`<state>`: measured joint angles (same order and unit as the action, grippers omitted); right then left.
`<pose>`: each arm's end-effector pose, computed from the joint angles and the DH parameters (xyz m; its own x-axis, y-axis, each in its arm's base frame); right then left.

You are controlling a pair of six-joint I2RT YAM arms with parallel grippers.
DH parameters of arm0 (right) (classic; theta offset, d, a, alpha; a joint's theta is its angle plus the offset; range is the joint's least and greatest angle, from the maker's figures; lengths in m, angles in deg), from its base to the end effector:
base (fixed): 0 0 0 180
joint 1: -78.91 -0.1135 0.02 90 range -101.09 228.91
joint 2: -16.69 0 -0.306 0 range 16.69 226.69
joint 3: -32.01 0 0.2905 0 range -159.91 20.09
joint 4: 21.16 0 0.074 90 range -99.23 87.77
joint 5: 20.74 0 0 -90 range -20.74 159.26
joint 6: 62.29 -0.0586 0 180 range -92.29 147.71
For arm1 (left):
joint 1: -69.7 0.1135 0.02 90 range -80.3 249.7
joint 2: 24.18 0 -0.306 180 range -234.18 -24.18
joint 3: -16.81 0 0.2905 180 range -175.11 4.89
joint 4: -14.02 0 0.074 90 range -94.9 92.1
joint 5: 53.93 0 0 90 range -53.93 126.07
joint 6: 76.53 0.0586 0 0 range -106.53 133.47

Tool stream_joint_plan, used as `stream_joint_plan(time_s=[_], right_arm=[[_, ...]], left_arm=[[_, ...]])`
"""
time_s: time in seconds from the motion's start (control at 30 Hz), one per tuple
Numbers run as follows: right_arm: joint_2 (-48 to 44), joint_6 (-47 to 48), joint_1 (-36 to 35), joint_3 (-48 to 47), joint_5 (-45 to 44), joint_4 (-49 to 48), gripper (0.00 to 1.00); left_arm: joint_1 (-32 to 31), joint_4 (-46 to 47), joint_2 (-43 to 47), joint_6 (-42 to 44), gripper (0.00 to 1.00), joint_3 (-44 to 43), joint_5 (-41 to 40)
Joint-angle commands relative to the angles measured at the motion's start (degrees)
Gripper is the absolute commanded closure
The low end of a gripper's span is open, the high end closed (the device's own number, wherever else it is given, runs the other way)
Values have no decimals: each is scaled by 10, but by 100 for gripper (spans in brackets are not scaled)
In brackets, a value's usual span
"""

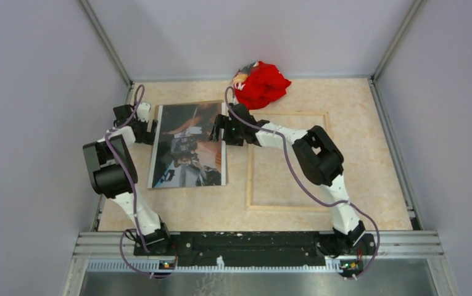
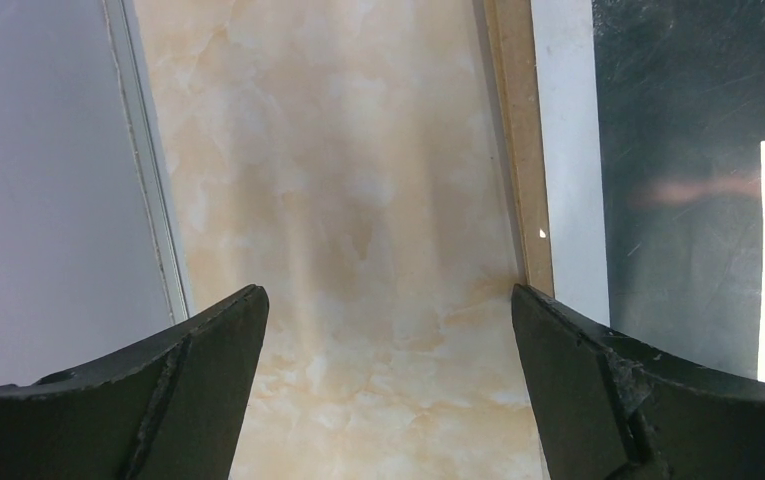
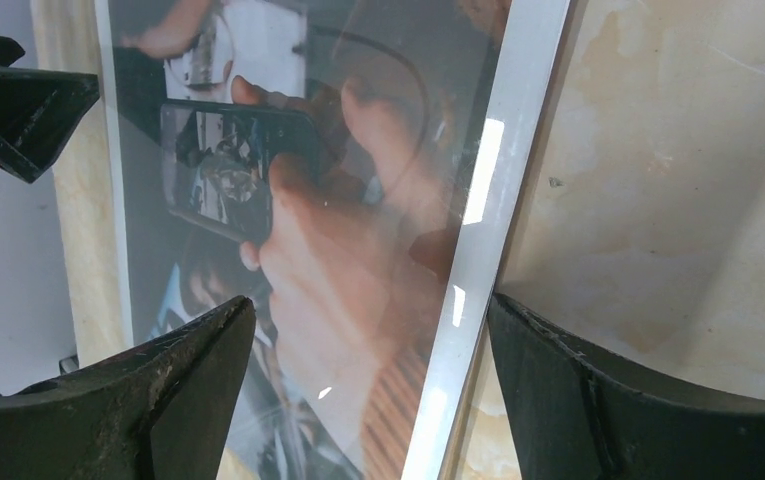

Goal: Put the photo into the frame
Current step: Pick up the photo frame item at the center of the board.

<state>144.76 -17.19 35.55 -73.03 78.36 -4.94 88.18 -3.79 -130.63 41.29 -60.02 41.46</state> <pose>0.4140 0.4037 0.1573 -0.8672 0.1397 -0.4779 -0.2186 0.7556 0.6175 0.4273 0.1370 0.1659 -0.7369 0.2436 -0.6306 0.1002 0.9619 0.2545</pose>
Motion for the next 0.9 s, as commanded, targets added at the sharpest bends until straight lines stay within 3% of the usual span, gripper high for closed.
stream_joint_plan(time_s=[0.0,0.2,0.4,0.87], right_arm=[[22,-23,-12,-6,34,-3,15],[3,-13,-42,-4,39,4,19],[-53,-27,-85,77,35,-36,22],[-119,-41,-26,158,-3,4,18]], left_arm=[[-12,-9,12,-17,1,29,14],[-16,-12,22,-15,1,42,26],[-16,-4,29,-9,1,50,20],[-15,-49,58,-16,1,-4,19]])
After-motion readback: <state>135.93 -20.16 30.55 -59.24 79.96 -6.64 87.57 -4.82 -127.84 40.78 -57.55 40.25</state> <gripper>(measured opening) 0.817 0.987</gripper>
